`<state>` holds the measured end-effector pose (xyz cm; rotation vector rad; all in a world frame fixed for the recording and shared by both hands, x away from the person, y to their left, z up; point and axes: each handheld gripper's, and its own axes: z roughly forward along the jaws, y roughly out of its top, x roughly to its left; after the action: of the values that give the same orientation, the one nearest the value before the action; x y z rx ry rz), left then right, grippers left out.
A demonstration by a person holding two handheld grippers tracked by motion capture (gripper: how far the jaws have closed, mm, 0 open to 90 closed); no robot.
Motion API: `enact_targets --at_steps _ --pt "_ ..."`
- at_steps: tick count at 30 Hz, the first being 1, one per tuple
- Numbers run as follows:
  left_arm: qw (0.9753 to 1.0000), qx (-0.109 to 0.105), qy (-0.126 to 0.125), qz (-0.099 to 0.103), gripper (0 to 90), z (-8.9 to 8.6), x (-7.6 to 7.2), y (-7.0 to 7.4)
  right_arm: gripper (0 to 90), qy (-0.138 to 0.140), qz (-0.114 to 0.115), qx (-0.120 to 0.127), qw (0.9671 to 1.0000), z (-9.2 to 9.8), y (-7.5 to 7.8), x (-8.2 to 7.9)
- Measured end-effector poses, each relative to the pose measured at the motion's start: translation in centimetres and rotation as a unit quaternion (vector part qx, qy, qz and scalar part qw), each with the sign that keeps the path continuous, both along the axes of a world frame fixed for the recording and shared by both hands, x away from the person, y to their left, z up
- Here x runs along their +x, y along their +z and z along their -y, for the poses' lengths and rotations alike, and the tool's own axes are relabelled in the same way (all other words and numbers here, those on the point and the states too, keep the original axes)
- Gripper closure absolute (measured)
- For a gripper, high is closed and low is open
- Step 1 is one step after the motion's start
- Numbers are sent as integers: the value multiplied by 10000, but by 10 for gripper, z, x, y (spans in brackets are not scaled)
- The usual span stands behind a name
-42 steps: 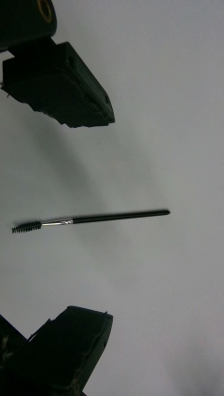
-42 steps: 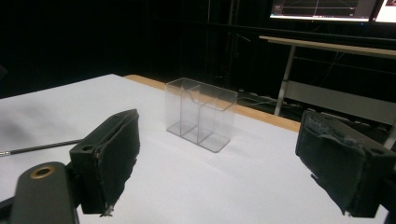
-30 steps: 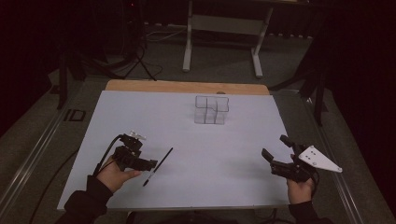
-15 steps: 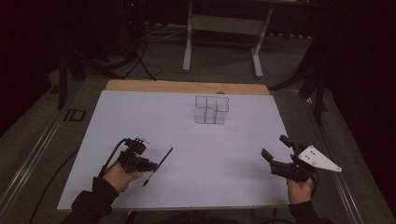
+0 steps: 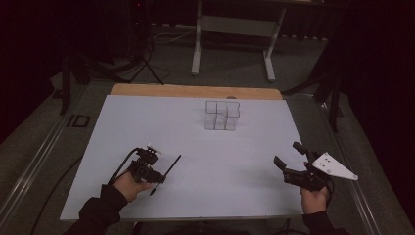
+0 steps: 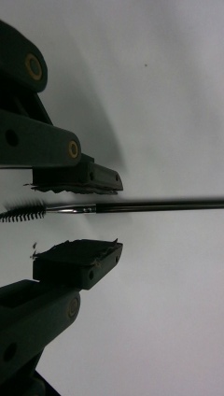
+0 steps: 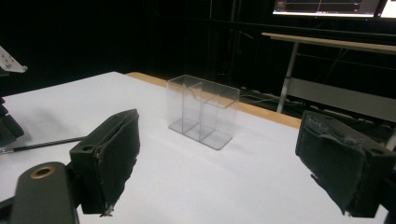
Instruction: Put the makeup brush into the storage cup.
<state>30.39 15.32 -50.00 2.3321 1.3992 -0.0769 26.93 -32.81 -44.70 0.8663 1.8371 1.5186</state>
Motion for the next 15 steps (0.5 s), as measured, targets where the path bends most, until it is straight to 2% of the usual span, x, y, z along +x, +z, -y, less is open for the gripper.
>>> enact_targets --at_steps 4,11,14,15 --pt "9999 40 -71 -59 712 2 2 -3 134 -1 -11 8 10000 0 0 0" --pt "9997 196 -121 -96 757 4 3 -8 134 0 1 5 10000 0 0 0" --pt "9996 142 -162 -162 773 5 3 -9 134 0 4 13 10000 0 0 0" --pt "9993 248 -242 -106 793 7 2 -9 134 -2 -4 22 10000 1 0 0"
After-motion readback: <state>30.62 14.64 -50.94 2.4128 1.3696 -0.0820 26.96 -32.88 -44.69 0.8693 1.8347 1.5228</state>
